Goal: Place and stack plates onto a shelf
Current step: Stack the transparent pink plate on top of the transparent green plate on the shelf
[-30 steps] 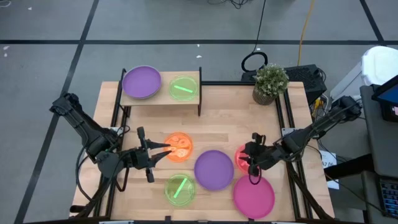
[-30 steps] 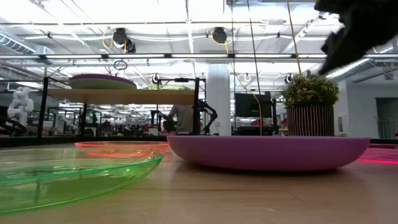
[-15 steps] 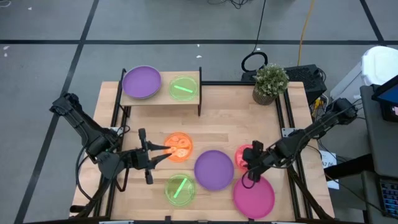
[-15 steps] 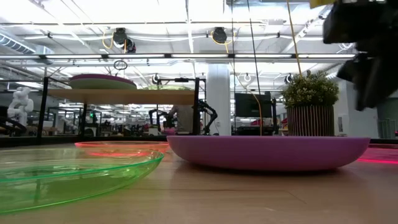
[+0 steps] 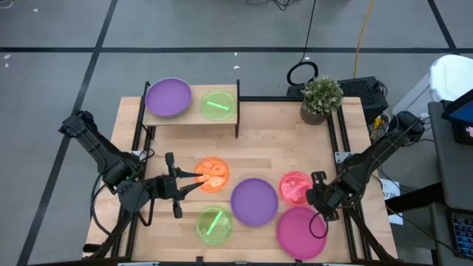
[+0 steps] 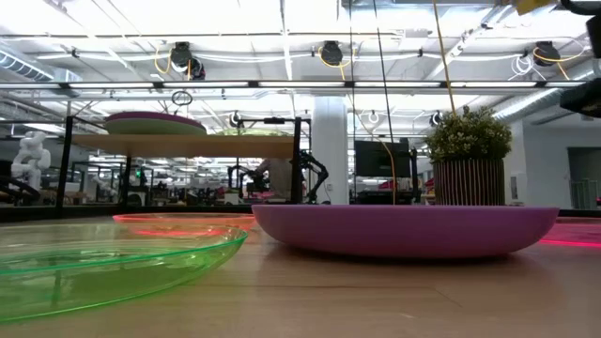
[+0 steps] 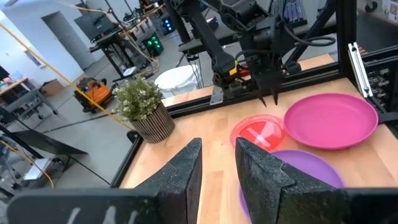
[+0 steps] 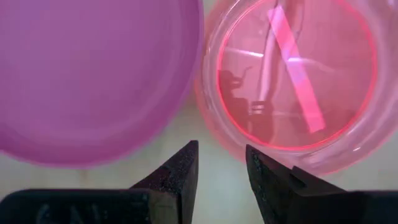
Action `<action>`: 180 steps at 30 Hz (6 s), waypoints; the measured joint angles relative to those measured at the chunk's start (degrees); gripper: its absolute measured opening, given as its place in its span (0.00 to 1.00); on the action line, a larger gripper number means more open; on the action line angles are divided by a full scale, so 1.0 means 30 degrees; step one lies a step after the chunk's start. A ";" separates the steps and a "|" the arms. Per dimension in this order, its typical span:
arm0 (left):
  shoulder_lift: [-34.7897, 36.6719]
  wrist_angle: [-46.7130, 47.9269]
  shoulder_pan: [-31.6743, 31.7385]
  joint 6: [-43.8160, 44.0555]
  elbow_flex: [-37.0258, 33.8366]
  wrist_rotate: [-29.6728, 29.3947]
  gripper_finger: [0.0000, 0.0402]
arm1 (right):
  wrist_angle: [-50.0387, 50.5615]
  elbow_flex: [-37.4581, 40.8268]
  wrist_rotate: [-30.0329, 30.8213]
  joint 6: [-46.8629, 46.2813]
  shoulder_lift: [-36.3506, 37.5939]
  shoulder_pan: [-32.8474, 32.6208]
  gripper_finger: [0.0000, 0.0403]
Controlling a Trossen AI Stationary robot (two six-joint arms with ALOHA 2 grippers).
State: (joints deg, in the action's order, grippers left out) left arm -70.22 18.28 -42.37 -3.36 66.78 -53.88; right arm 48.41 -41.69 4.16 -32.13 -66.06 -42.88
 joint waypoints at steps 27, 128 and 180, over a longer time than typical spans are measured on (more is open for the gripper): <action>0.0000 0.0096 -0.0015 0.0285 0.0000 0.0011 0.26 | -0.4013 0.3269 0.0614 0.5306 -0.1144 0.0011 0.25; 0.1311 0.6256 0.0362 0.0081 -0.0015 -0.0718 0.26 | -1.1954 -1.2160 0.2668 2.7083 -0.7910 1.8112 0.00; 0.1304 0.6870 0.1260 0.0802 -0.0007 -0.0011 0.26 | -1.3554 -1.5897 -0.0443 2.7083 -1.4433 1.9981 0.00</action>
State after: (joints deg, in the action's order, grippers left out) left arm -66.30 38.89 -38.59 -0.95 66.76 -53.91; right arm 7.75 -89.38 2.83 49.12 -109.36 17.06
